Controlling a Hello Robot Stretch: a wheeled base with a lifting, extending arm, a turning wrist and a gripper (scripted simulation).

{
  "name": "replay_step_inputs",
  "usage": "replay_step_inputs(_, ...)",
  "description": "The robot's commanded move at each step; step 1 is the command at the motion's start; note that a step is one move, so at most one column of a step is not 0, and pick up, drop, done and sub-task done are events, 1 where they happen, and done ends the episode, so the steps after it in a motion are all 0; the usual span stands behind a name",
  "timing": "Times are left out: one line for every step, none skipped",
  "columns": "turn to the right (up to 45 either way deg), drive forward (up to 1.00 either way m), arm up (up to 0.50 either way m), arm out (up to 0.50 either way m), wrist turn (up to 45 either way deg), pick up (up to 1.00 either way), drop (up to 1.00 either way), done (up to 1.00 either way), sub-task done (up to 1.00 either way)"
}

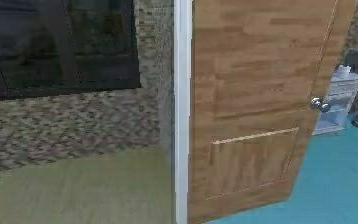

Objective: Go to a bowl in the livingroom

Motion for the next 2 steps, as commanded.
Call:
replay_step_inputs(45.0, 0.0, 0.0, 0.0, 0.0, 0.0, 0.0, 0.0, 0.0)
replay_step_inputs(33.0, 0.0, 0.0, 0.0, 0.0, 0.0, 0.0, 0.0, 0.0)
